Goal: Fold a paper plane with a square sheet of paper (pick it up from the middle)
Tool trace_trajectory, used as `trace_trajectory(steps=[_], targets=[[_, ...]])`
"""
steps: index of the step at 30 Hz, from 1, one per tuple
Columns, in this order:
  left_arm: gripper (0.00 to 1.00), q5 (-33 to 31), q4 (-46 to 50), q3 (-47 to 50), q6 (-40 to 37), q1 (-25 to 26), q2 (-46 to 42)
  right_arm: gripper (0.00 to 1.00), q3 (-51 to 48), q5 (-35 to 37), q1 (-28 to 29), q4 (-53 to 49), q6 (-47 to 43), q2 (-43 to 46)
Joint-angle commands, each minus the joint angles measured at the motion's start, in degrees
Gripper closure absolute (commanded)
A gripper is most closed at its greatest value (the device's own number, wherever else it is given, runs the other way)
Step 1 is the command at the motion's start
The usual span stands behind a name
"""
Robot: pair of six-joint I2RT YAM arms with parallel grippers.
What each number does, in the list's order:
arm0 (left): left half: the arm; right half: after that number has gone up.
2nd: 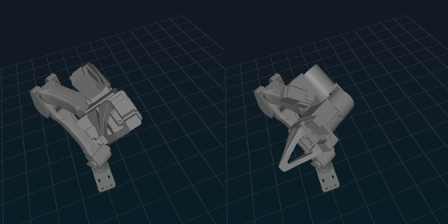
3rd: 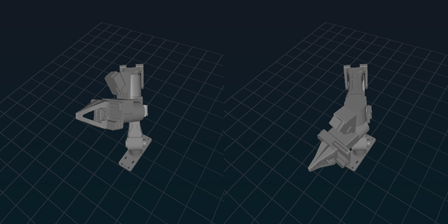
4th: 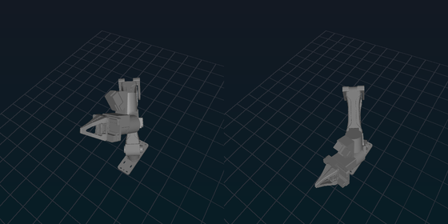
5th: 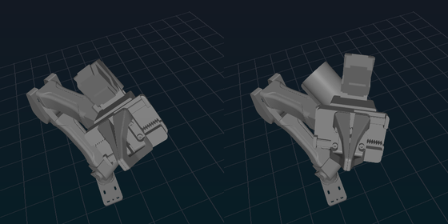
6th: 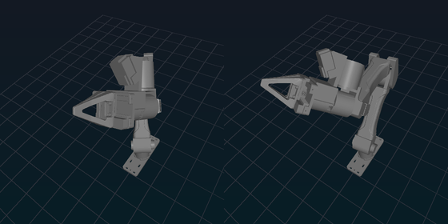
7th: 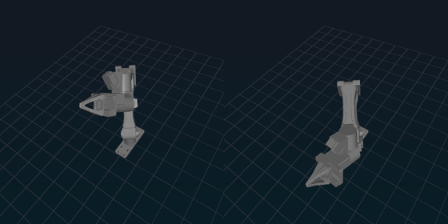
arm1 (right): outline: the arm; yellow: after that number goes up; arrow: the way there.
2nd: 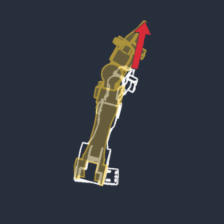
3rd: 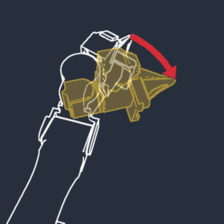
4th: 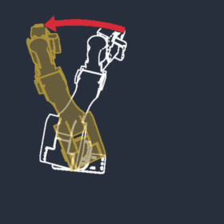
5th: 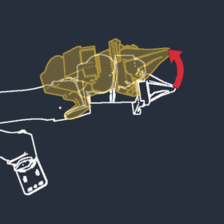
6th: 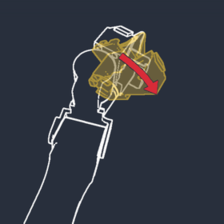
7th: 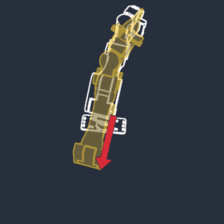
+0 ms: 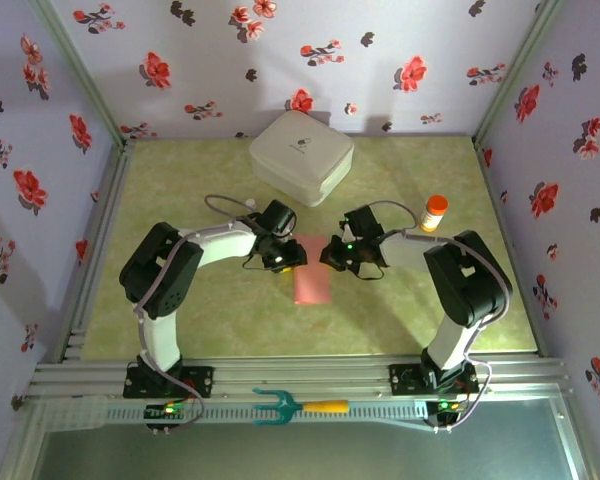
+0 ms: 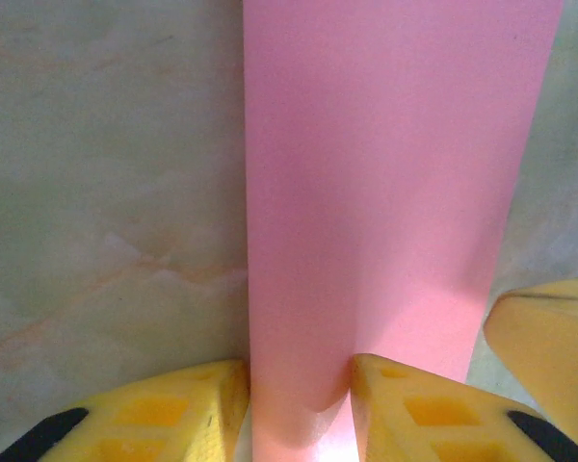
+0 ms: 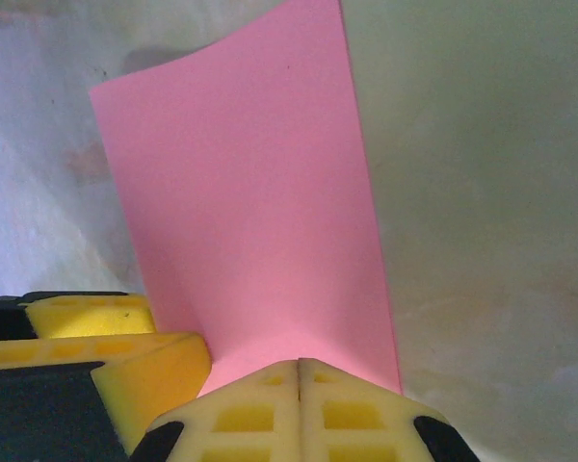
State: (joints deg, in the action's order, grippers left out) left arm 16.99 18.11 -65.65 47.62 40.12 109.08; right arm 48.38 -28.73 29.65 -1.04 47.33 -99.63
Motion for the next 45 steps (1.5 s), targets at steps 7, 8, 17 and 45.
trace_trajectory(steps=[7,8,17,45], targets=[[0.63,-6.2,1.6,1.5,-0.9,-0.3,4.9,1.00,2.6,-0.6,1.4,-5.3,-3.8,-2.9],[0.63,-6.1,1.7,1.4,-1.0,-0.3,5.0,1.00,2.6,-0.3,1.4,-6.3,-4.5,-3.5],[0.61,-5.4,1.2,0.9,-1.1,-0.2,2.9,1.00,3.2,7.7,1.3,-15.8,-10.7,-5.4],[1.00,20.3,-33.2,7.8,7.1,-3.8,-2.4,1.00,4.8,7.8,-2.9,-17.9,-15.0,-4.8]])
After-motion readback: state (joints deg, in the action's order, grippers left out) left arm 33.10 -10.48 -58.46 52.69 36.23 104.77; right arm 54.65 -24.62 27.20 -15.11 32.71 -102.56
